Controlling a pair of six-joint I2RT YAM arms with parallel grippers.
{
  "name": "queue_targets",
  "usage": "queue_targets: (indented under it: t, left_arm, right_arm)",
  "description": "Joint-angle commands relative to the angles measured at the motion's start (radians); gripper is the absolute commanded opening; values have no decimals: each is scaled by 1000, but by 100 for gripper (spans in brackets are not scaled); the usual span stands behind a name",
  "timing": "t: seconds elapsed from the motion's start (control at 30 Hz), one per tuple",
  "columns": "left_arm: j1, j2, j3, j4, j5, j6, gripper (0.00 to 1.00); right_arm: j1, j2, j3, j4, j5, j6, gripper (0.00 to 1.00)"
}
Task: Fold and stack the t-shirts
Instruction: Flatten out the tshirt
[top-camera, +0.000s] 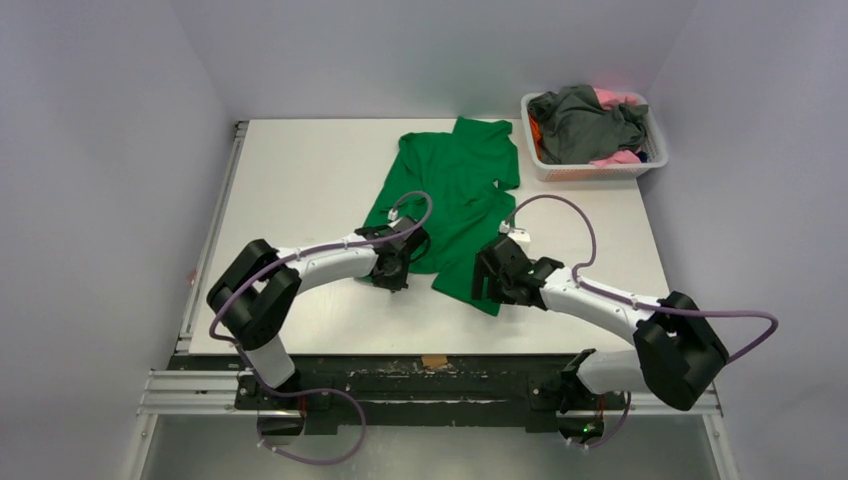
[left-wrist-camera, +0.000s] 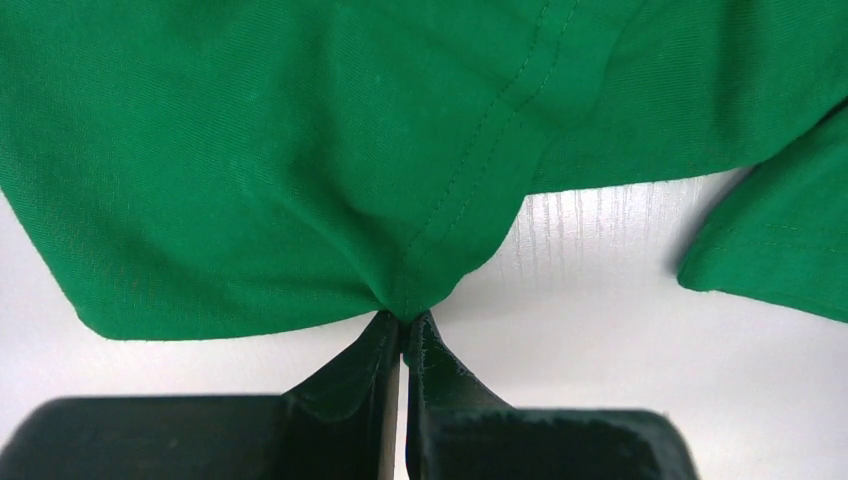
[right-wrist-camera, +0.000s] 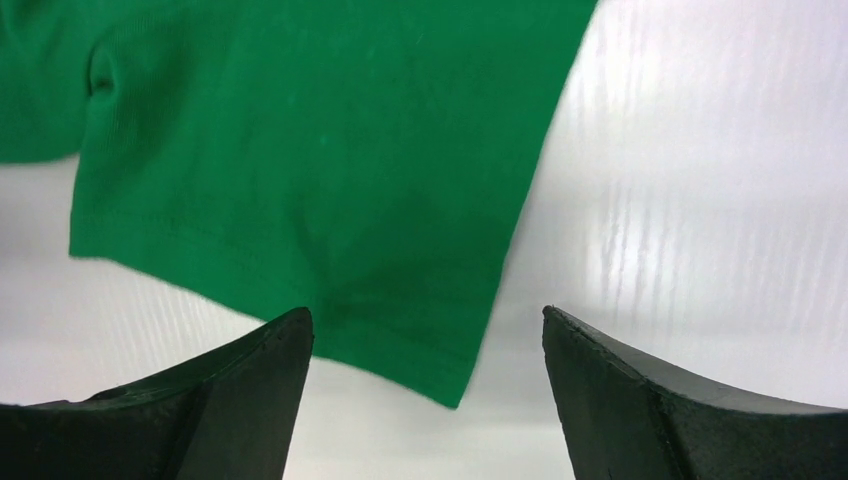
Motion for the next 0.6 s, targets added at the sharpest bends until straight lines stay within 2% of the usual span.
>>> queue_targets:
  t: [0.0,0.33,0.4,0.53,0.57]
  left_arm:
    - [1,-54,-73,70,22,-12,0]
    - [10,-372,-216,161,110,-51,0]
    - [26,-411,-235,175,128,-59,0]
    - [117,-479,-282,234,249,-86,0]
    - [147,-507,-295,260,292,-93,0]
  right_arm:
    - [98,-24,10,-58,60,65,81]
    - [137,139,30,-24,106,127,62]
    - [138,165,35,-20,105,131,49]
    - [137,159,44,-41,127,149,5]
    - [137,142,52,-73,157,154,0]
